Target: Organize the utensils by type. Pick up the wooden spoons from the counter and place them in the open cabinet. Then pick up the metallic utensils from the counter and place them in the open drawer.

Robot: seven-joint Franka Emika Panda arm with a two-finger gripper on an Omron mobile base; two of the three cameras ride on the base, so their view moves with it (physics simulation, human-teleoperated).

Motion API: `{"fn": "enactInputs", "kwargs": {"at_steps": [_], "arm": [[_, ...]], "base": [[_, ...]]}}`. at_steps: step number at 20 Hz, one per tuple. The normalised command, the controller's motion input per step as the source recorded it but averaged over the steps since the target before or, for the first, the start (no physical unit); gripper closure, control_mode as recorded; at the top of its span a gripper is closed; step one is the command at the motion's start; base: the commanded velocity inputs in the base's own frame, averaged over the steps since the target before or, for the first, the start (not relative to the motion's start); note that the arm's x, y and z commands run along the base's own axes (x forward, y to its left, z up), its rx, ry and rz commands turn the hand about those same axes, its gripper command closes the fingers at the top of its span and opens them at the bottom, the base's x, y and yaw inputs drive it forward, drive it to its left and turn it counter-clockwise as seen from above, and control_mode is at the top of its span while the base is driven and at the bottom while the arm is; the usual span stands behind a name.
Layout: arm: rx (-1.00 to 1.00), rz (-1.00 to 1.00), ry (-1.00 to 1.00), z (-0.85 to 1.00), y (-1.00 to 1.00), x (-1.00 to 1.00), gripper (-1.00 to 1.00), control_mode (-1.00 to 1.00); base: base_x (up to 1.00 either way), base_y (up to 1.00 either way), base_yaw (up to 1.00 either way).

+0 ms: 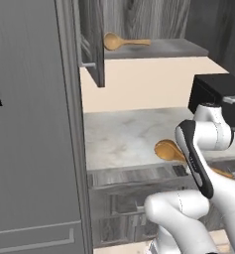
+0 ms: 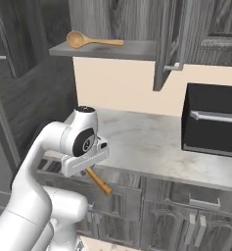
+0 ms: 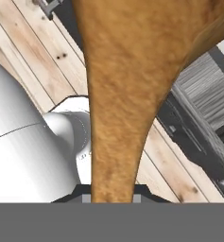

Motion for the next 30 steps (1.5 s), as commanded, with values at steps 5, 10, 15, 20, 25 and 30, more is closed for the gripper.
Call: {"fn": "enactInputs", "kwargs": {"at_steps": [5,10,15,20,25,30], "arm": [[0.00,0.00,0.00,0.00,0.00,0.00,1.00,1.00],[0.00,0.00,0.00,0.00,0.00,0.00,1.00,1.00],[0.00,0.00,0.00,0.00,0.00,0.00,1.00,1.00],[0.00,0.00,0.00,0.00,0.00,0.00,1.00,1.00],[0.00,0.00,0.00,0.00,0.00,0.00,1.00,1.00],[0.00,0.00,0.00,0.00,0.00,0.00,1.00,1.00]], "base": [[0.34,0.10,0.00],[0.35,0.09,0.00],[0.27,0.04,0.00],[0.21,0.05,0.00],[0.27,0.08,0.00],[0.18,0.04,0.00]]}}
